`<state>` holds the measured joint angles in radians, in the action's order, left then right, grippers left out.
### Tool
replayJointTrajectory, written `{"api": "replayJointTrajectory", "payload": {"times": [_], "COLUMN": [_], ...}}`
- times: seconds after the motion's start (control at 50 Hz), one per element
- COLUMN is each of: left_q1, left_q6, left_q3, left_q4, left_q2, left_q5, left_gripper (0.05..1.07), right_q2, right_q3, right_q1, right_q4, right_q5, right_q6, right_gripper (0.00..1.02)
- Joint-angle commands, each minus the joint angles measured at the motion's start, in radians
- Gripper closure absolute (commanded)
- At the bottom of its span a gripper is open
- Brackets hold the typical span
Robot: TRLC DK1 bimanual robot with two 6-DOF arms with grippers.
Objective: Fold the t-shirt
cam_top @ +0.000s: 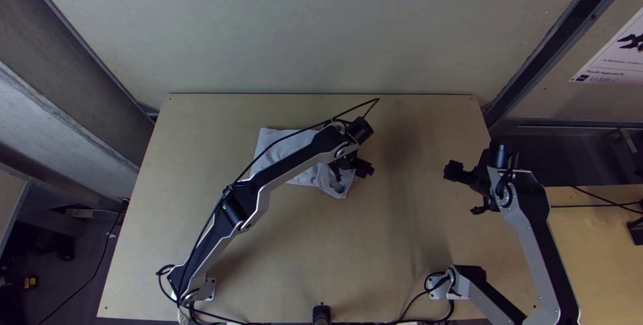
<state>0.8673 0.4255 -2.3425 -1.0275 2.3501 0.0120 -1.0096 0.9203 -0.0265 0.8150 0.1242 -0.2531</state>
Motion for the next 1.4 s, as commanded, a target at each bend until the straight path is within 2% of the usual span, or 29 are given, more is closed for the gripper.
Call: {"api": "replayJointTrajectory", "payload": {"times": [0.0,0.26,0.34,0.4,0.64,0.88,1.08,1.26,1.32,1.38], "left_q1": [0.001,-0.007,-0.017,-0.03,-0.143,-0.303,-0.453,-0.568,-0.591,-0.607], "left_q6": [0.159,0.185,0.173,0.127,-0.007,-0.151,-0.241,-0.323,-0.337,-0.337], "left_q3": [-0.058,-0.061,-0.044,-0.028,0.084,0.206,0.322,0.477,0.558,0.631], "left_q4": [0.018,0.03,0.017,0.012,0.004,0.006,0.043,0.141,0.221,0.273], "left_q2": [0.032,-0.003,-0.04,-0.08,-0.302,-0.548,-0.753,-0.96,-1.04,-1.115], "left_q5": [0.022,0.083,0.083,0.083,0.028,0.028,0.02,0.011,0.0,0.0], "left_gripper": [0.1,0.1,0.1,0.1,0.1,0.1,0.1,0.1,0.1,0.1], "right_q2": [0.037,0.062,0.059,0.046,0.003,0.003,0.008,0.06,0.101,0.155], "right_q3": [-0.041,-0.075,-0.055,-0.024,0.115,0.258,0.384,0.431,0.428,0.416], "right_q1": [0.005,0.005,0.019,0.02,0.017,0.025,0.028,0.031,0.054,0.08], "right_q4": [-0.007,-0.019,-0.028,-0.03,-0.099,-0.185,-0.258,-0.336,-0.352,-0.378], "right_q5": [0.008,0.008,0.009,0.009,0.009,0.009,0.008,0.005,-0.018,-0.021], "right_q6": [0.005,0.008,0.009,0.015,0.101,0.179,0.276,0.341,0.383,0.391], "right_gripper": [0.03,0.03,0.03,0.03,0.03,0.03,0.03,0.03,0.03,0.03]}}
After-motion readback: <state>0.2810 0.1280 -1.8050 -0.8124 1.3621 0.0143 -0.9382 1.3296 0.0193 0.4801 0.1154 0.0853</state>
